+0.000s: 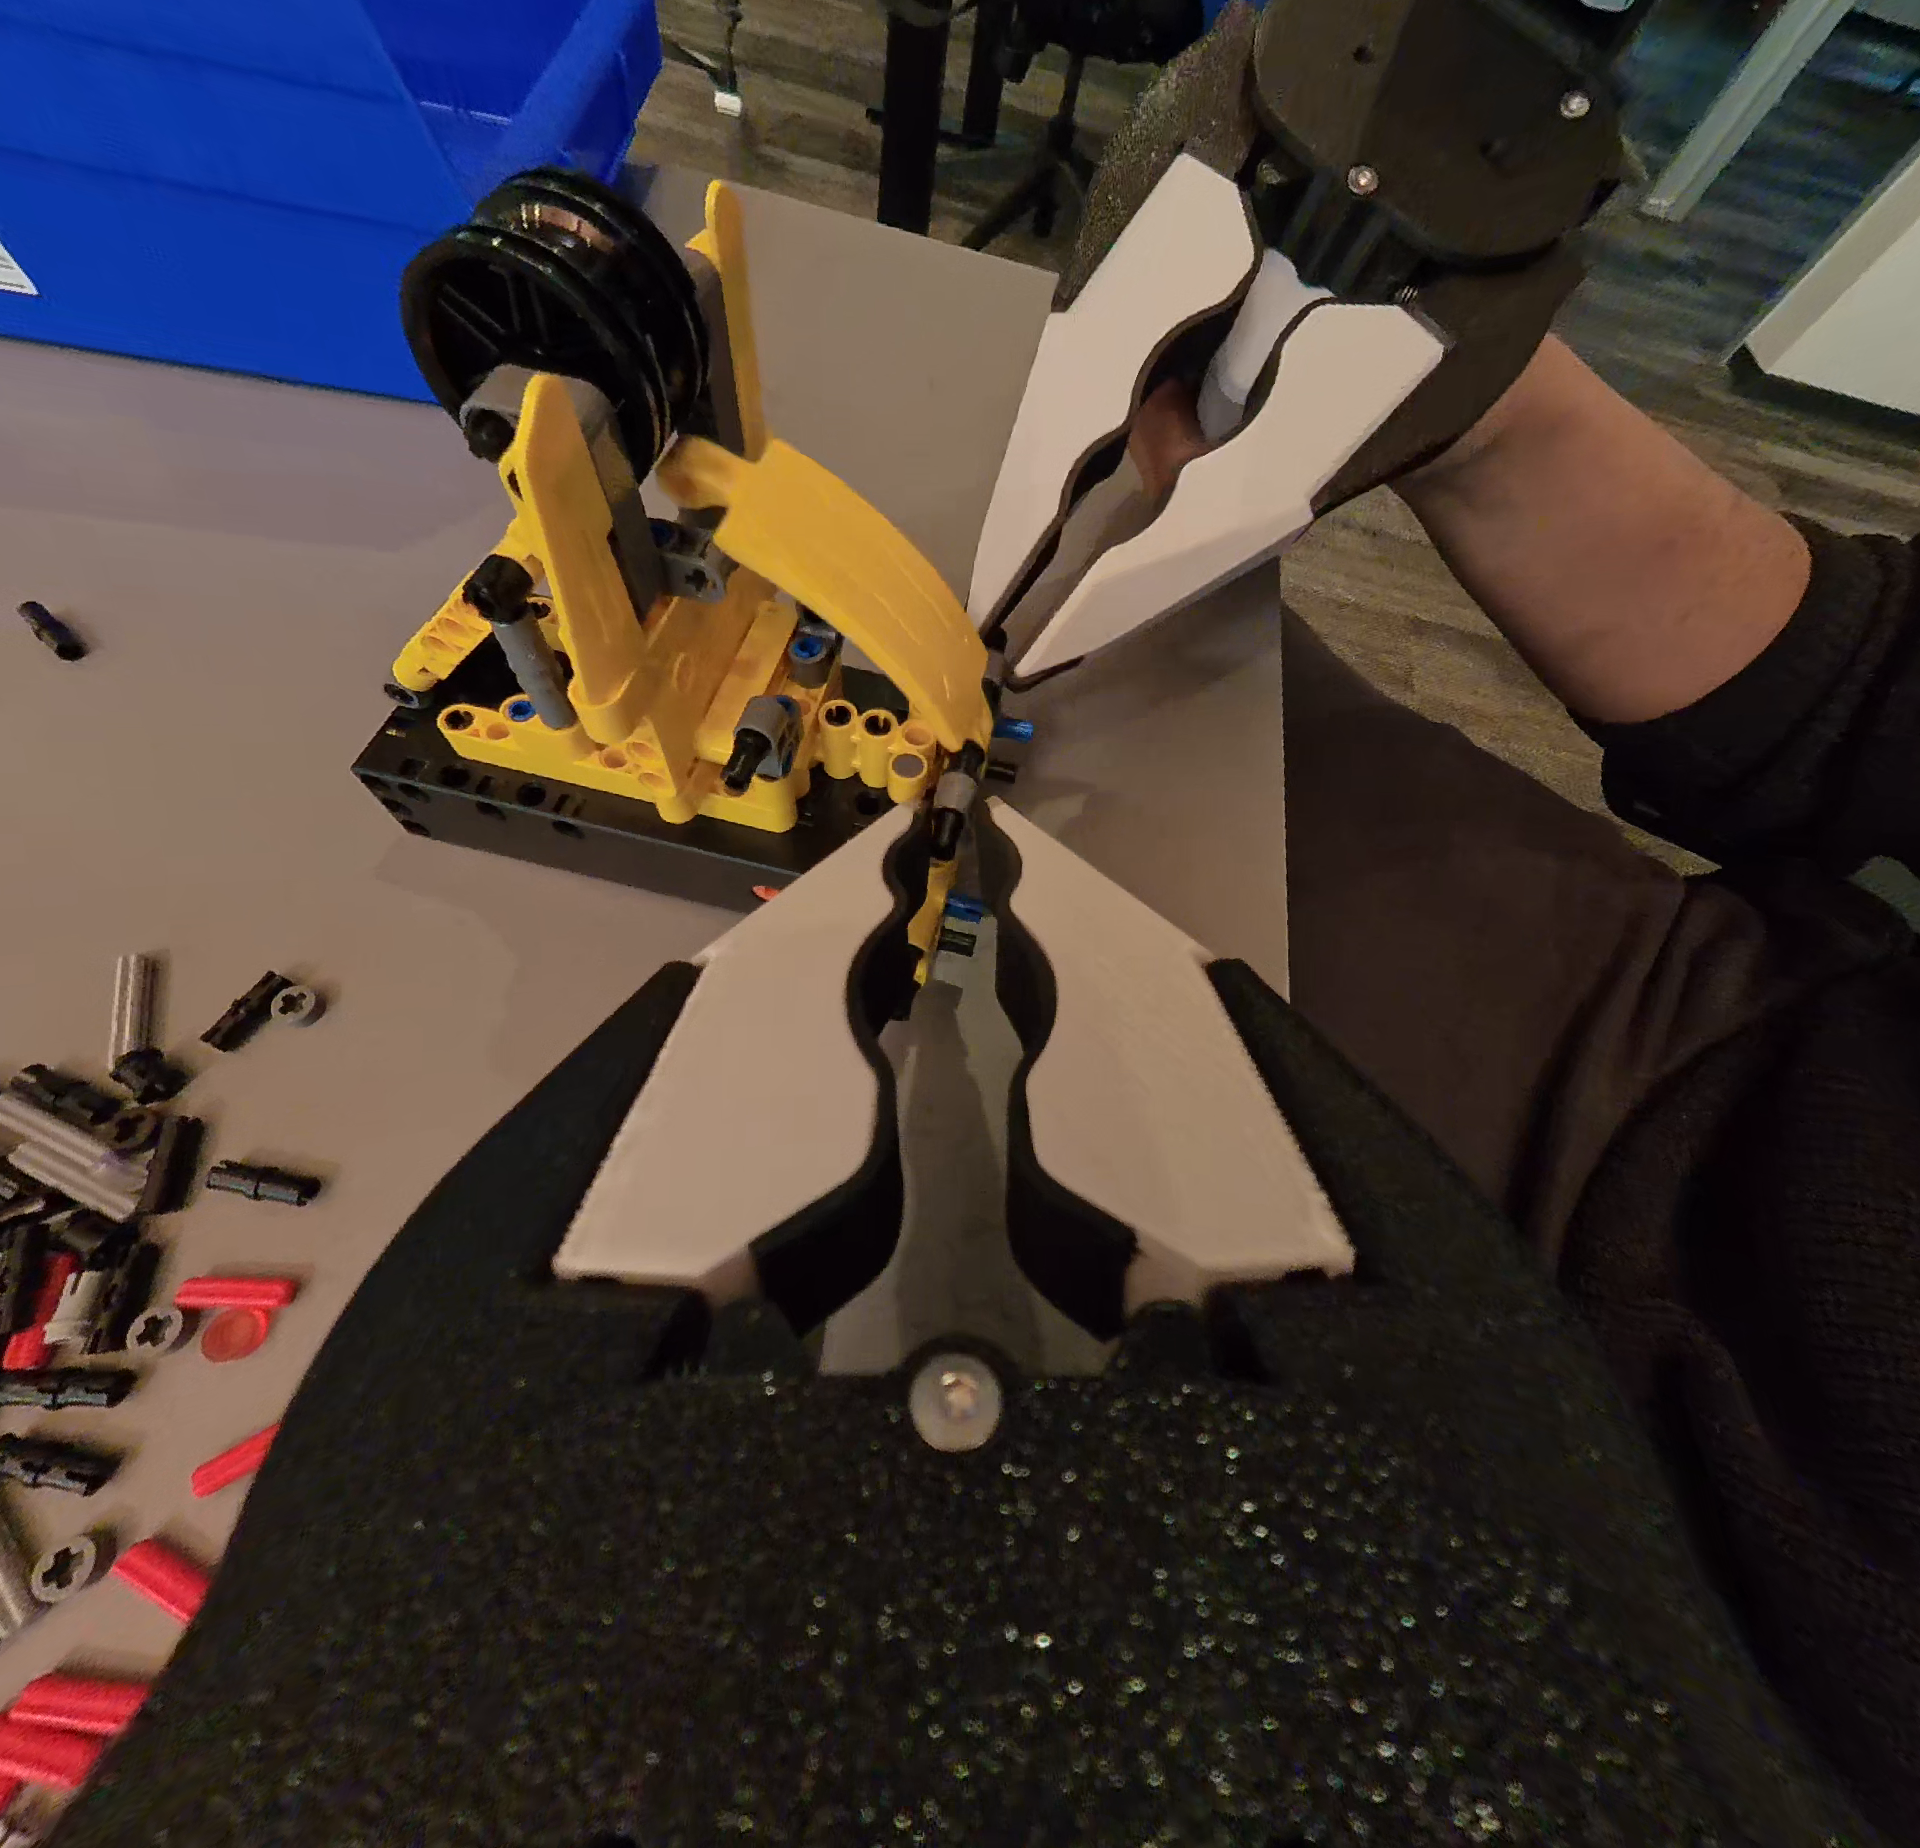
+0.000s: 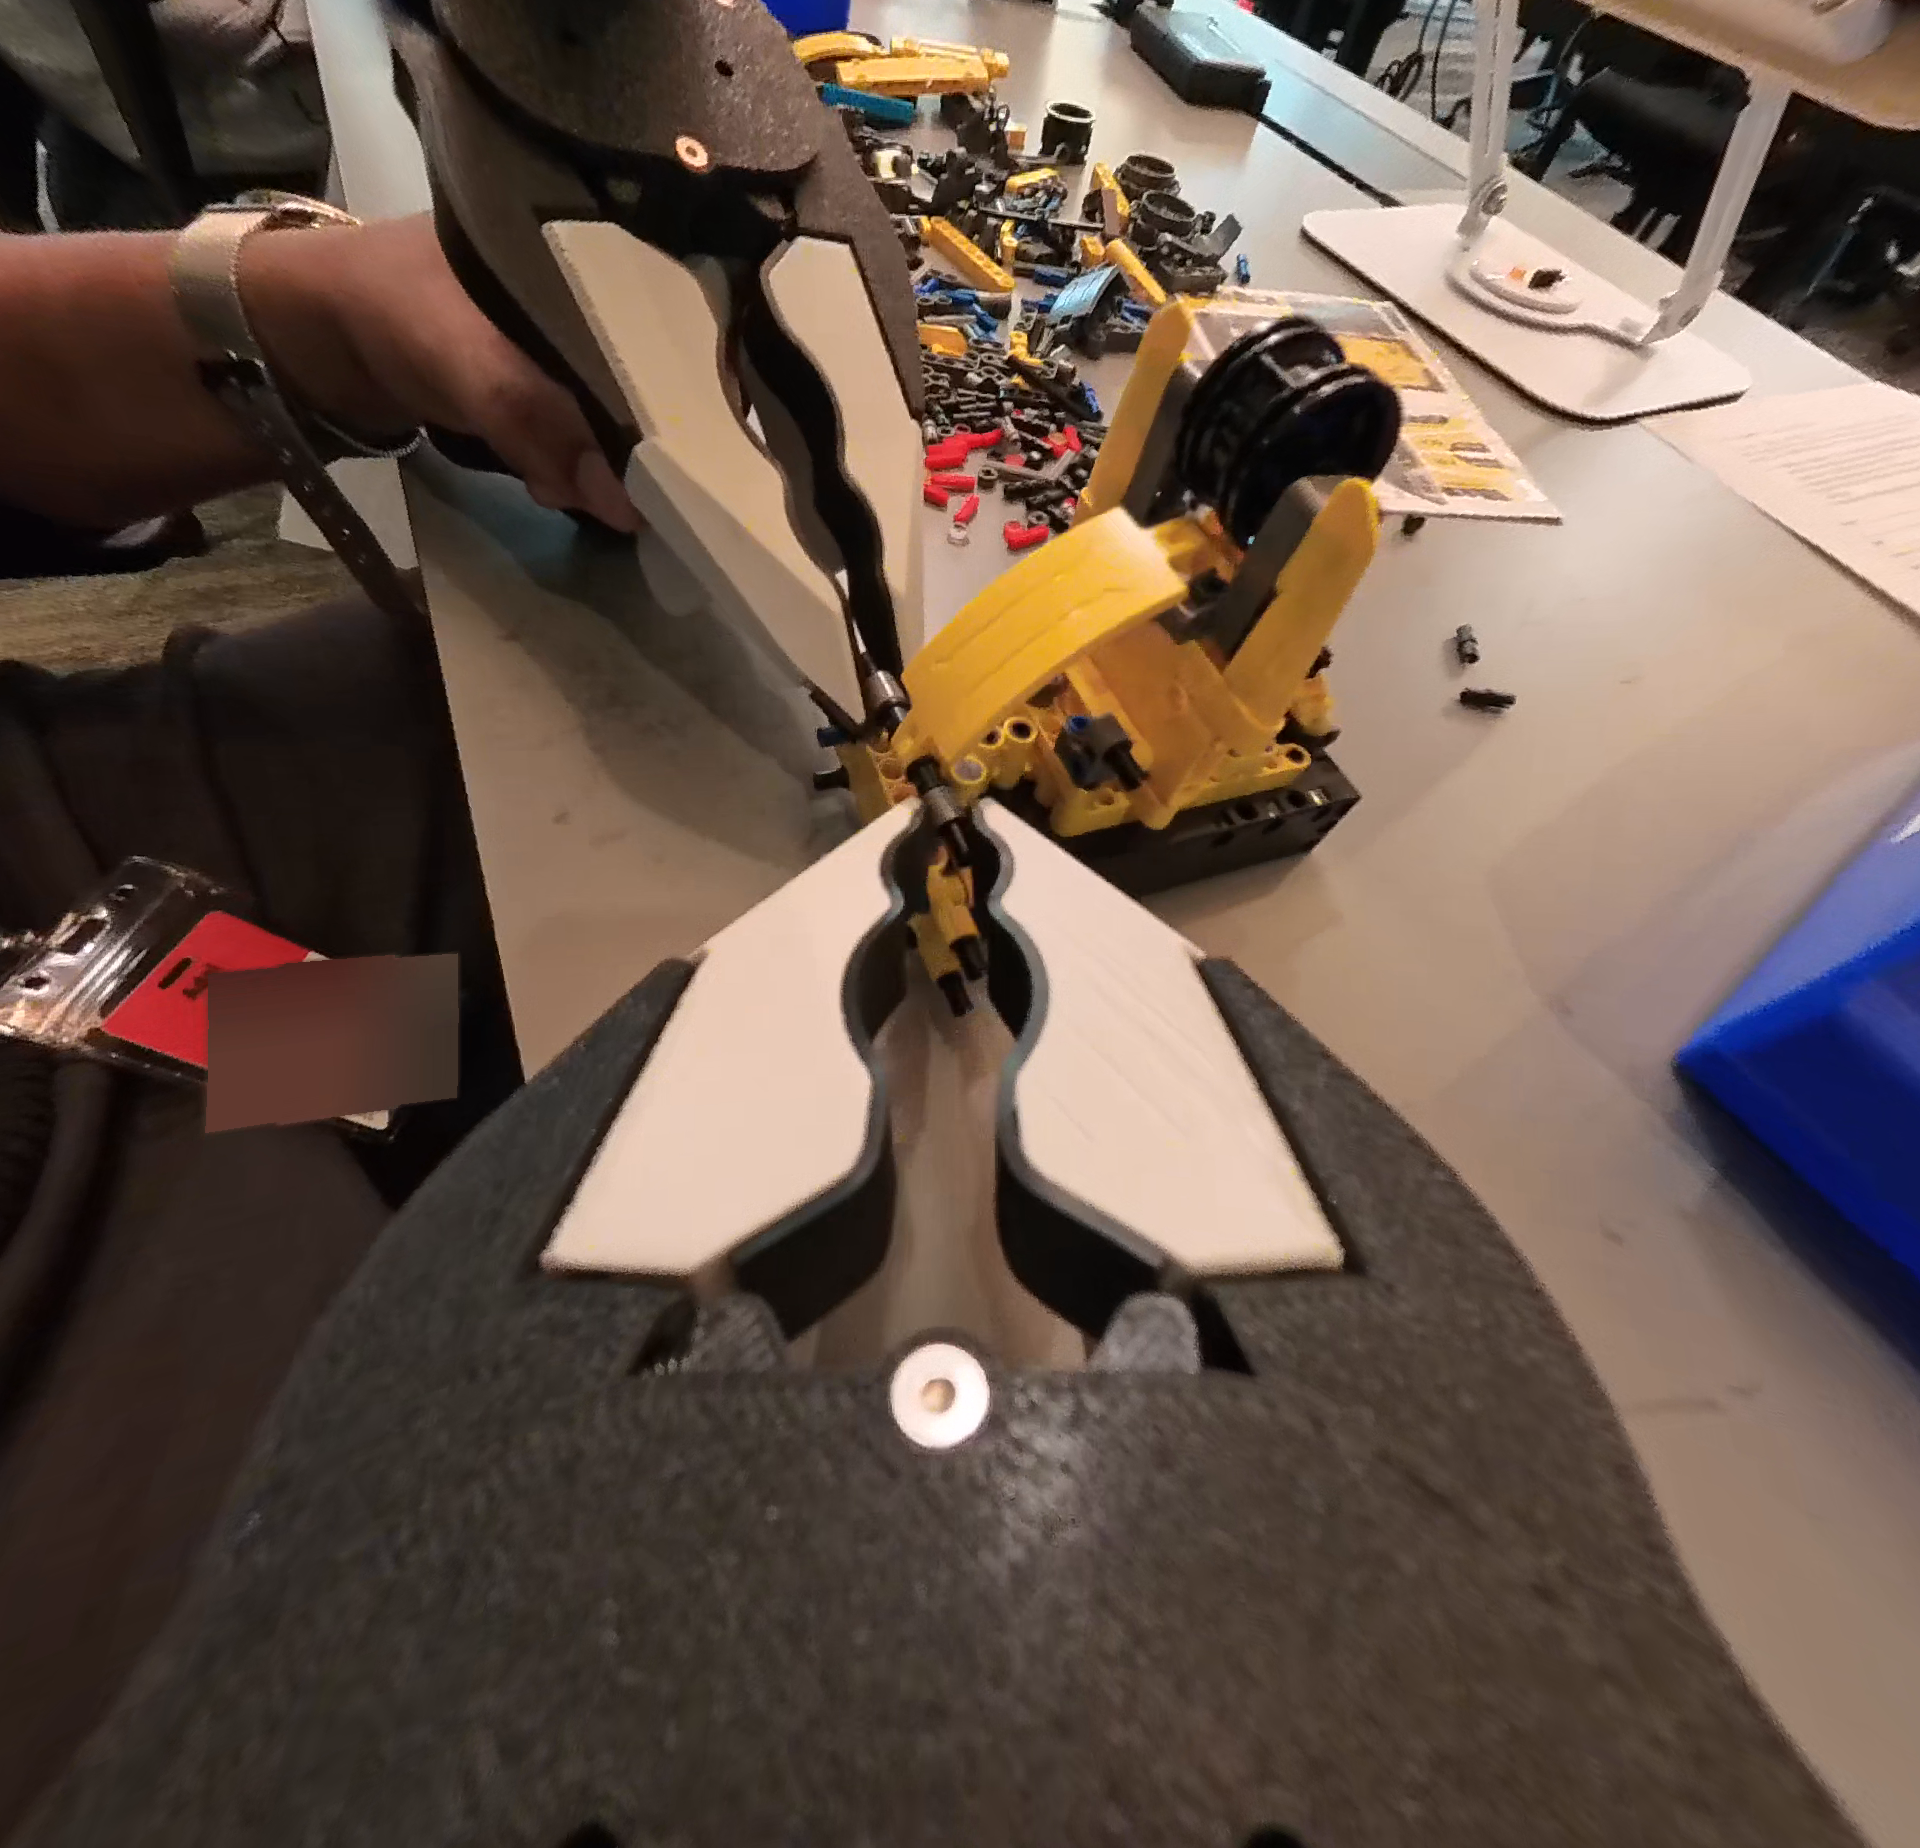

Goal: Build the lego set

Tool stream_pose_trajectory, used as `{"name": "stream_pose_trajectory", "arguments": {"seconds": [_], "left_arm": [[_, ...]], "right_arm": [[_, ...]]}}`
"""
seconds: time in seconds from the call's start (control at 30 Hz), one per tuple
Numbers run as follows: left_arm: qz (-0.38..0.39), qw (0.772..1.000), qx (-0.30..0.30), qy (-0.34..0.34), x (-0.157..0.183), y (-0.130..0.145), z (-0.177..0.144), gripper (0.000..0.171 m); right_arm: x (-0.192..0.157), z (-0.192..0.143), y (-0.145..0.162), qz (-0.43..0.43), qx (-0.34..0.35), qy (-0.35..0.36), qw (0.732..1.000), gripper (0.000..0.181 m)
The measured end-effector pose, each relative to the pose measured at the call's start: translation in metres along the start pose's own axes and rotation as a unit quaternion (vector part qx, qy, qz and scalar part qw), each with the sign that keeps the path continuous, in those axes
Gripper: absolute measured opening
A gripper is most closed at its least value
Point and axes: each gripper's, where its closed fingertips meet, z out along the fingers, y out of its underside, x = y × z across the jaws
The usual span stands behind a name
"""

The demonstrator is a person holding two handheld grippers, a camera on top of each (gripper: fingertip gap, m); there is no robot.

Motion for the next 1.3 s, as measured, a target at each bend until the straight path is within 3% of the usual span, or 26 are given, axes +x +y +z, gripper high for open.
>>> {"name": "stream_pose_trajectory", "arguments": {"seconds": [0.63,0.83,1.3], "left_arm": [[-0.018,1.000,-0.008,-0.004,-0.004,0.004,-0.001,0.014],[-0.029,0.999,0.029,0.010,-0.003,-0.006,-0.009,0.016],[-0.006,1.000,0.001,-0.016,-0.005,0.001,-0.003,0.007]], "right_arm": [[0.001,0.004,0.005,-0.009,-0.016,0.005,1.000,0.006],[0.001,0.005,0.005,-0.017,-0.021,0.010,1.000,0.006],[0.001,0.005,0.005,-0.035,-0.024,0.020,0.999,0.006]]}}
